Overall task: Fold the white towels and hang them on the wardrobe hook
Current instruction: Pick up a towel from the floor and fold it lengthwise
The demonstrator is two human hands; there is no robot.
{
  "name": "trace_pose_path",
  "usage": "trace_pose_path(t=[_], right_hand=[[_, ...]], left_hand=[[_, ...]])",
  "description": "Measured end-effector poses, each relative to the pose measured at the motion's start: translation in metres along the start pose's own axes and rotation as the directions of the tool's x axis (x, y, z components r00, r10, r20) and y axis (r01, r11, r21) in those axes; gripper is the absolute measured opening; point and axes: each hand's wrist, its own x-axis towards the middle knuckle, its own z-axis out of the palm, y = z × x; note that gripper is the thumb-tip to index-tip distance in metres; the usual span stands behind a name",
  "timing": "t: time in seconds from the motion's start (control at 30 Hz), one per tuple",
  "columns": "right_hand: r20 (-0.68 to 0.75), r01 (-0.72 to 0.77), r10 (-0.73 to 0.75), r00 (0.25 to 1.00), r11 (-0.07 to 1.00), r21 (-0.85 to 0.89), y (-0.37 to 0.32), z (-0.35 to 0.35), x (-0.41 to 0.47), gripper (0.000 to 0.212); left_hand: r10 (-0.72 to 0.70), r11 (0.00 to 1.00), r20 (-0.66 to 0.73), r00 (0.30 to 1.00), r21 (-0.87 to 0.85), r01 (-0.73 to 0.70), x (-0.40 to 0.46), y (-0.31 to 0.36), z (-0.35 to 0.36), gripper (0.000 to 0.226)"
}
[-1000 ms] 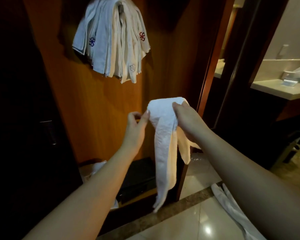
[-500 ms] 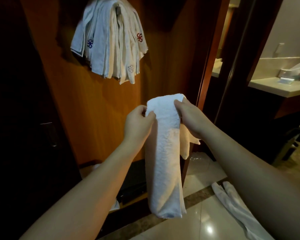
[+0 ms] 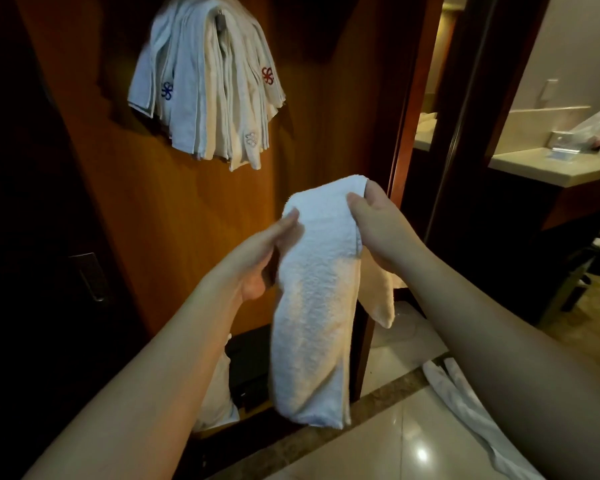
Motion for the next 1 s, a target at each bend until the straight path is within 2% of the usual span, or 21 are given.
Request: trace_pose_path(t=[0.07,0.1,0.13,0.17,0.2,0.23,0.27,0.3,0.33,0.4,0.43,0.5,0.57,0.67,0.77,0.83,0.9,1.0], right_hand=[[0.011,-0.001,0.001,1.0,0.998,-0.055,0.001,0.0,0.001,0.044],[0.008,-0.016,0.016,1.0,1.0,-0.006,0.004,0.0,0.003,0.047],[-0.004,-0.052,0.053,0.999,0.992,0.118,0.005,0.0,0.002,0.049],[-0.017,-0.114,0.127,0.992,0.937,0.331,0.009,-0.001,0.002,0.049],[0.006,-0.176,0.21,0.978,0.802,0.57,0.014,-0.002,0.001,0.043],[0.089,-0.247,0.276,0.957,0.613,0.75,0.02,-0.002,-0.001,0.033],[0.184,-0.328,0.335,0.924,0.45,0.831,0.025,-0.002,-0.006,0.033],[0.27,-0.405,0.361,0.893,0.377,0.833,0.033,-0.001,-0.011,0.044],[0.346,-0.475,0.368,0.863,0.36,0.803,0.04,0.001,-0.016,0.057],[0.466,-0.569,0.335,0.819,0.373,0.733,0.049,0.002,-0.023,0.08],[0.487,-0.575,0.305,0.818,0.41,0.709,0.051,0.001,-0.022,0.084],[0.504,-0.548,0.243,0.829,0.537,0.642,0.044,0.0,-0.021,0.084],[0.493,-0.516,0.237,0.837,0.642,0.567,0.037,-0.001,-0.017,0.074],[0.484,-0.482,0.216,0.848,0.695,0.534,0.028,-0.001,-0.013,0.072],[0.458,-0.413,0.189,0.868,0.789,0.456,0.016,0.005,-0.009,0.059],[0.402,-0.348,0.17,0.9,0.834,0.427,0.009,0.009,-0.005,0.048],[0.35,-0.312,0.157,0.924,0.839,0.446,0.003,0.012,-0.002,0.047],[0.216,-0.283,0.196,0.957,0.8,0.529,-0.006,0.013,0.005,0.042]], left_hand=[[0.029,0.997,0.011,1.0,0.071,-0.029,0.001,-0.001,0.003,0.044],[0.057,0.995,-0.004,0.998,0.077,-0.057,0.002,0.0,0.005,0.037],[0.096,0.994,-0.015,0.995,0.052,-0.095,0.002,0.002,0.007,0.033],[0.132,0.991,-0.016,0.991,0.008,-0.132,0.002,0.003,0.009,0.032],[0.153,0.987,-0.027,0.988,-0.039,-0.154,0.003,0.005,0.01,0.032],[0.16,0.984,-0.042,0.986,-0.08,-0.162,0.004,0.007,0.011,0.032],[0.166,0.979,-0.054,0.985,-0.109,-0.171,0.004,0.009,0.013,0.032],[0.169,0.977,-0.059,0.984,-0.125,-0.175,0.005,0.011,0.015,0.031],[0.169,0.976,-0.057,0.984,-0.128,-0.175,0.006,0.013,0.017,0.03],[0.151,0.981,-0.046,0.988,-0.113,-0.155,0.007,0.015,0.019,0.028],[0.129,0.987,-0.044,0.991,-0.095,-0.133,0.007,0.016,0.02,0.026],[0.072,0.996,-0.021,0.997,-0.048,-0.073,0.005,0.02,0.021,0.022],[0.031,0.999,0.046,0.998,-0.011,-0.03,0.002,0.026,0.021,0.016],[0.048,0.997,0.086,0.995,0.054,-0.053,0.0,0.038,0.018,0.014],[0.11,0.987,0.062,0.992,0.114,-0.116,0.006,0.042,0.006,0.027],[0.165,0.958,0.019,0.986,0.235,-0.165,0.012,0.04,0.001,0.043],[0.273,0.893,-0.076,0.959,0.391,-0.223,0.015,0.037,0.003,0.052],[0.525,0.778,-0.255,0.812,0.532,-0.335,0.009,0.027,0.014,0.043]])
